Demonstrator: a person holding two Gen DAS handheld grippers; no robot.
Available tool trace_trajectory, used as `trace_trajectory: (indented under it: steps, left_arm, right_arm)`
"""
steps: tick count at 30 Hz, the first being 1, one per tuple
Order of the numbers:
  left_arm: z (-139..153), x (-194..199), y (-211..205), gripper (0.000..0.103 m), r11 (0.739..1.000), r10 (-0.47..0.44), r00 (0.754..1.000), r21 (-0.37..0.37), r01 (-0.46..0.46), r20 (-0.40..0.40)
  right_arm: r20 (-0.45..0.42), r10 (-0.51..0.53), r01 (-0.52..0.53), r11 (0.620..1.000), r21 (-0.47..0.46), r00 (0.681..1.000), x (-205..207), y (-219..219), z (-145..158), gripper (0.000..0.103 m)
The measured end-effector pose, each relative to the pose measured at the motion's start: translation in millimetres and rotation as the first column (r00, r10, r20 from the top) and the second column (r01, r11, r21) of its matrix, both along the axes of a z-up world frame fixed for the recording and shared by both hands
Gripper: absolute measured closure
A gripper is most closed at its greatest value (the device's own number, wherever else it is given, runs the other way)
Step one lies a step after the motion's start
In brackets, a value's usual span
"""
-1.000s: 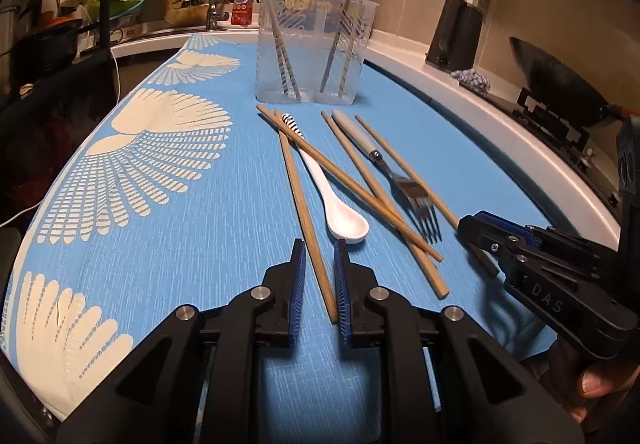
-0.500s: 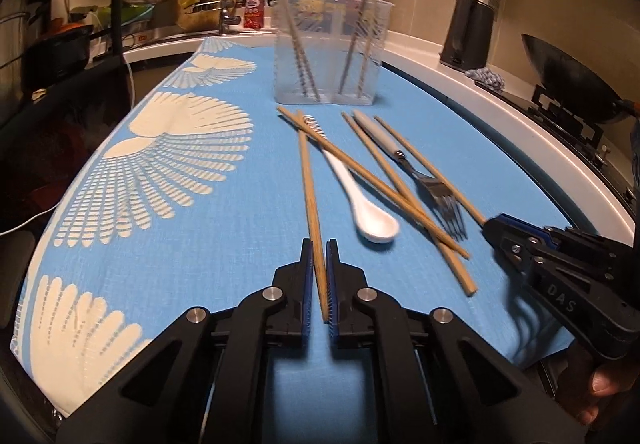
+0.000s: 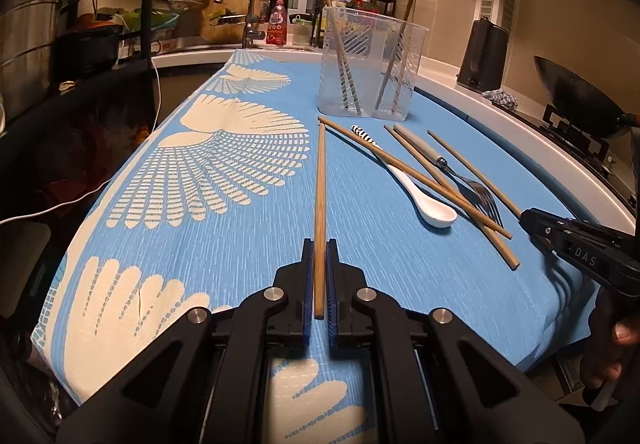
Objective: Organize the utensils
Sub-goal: 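Grasp a wooden chopstick with the left tool while the right tool grasps another chopstick, then lift the held chopsticks off the cloth with both tools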
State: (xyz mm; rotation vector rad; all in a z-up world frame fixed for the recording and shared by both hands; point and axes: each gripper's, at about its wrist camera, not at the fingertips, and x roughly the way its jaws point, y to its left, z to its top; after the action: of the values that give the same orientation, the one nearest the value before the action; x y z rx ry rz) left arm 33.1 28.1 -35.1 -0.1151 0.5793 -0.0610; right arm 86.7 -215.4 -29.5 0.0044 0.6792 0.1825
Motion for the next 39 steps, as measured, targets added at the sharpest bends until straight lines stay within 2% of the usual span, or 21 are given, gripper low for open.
trace_trajectory:
  steps: [14, 24, 39]
  left_arm:
    - [-3.7, 0.0, -8.0, 0.095, 0.998, 0.016, 0.999, 0.058, -0.019, 0.052]
    - [-3.4, -3.1, -3.4, 0.097, 0.995, 0.071, 0.996, 0.063, -0.074, 0.056]
    - [-2.3, -0.8, -6.7, 0.097, 0.995, 0.063, 0.996, 0.078, -0.068, 0.058]
  right_arm:
    - [0.009, 0.011, -0.011, 1.000, 0.002, 1.000, -0.2, 2.3, -1.3, 0.094]
    - [0.011, -0.005, 0.005, 1.000, 0.019, 1.000, 0.9, -0.3, -1.4, 0.096]
    - [0.009, 0.010, -0.010, 1.000, 0.006, 1.000, 2.3, 2.2, -1.1, 0.093]
